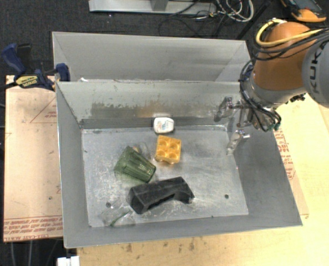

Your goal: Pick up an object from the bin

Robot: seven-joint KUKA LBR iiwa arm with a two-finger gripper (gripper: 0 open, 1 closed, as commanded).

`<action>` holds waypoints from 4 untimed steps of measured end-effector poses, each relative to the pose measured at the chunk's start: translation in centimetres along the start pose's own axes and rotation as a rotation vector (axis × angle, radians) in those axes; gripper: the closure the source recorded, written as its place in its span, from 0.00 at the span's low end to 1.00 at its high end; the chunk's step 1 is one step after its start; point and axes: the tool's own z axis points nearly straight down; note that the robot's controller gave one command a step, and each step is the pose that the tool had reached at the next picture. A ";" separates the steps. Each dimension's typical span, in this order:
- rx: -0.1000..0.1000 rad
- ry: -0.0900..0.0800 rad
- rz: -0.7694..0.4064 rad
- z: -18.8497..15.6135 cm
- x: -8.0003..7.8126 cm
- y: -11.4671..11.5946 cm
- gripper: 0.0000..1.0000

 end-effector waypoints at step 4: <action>0.002 -0.009 -0.816 9.0 -0.8 12.5 1.00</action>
Offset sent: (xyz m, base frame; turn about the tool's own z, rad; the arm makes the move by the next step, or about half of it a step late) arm 0.0128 0.0895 -0.0495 -0.6962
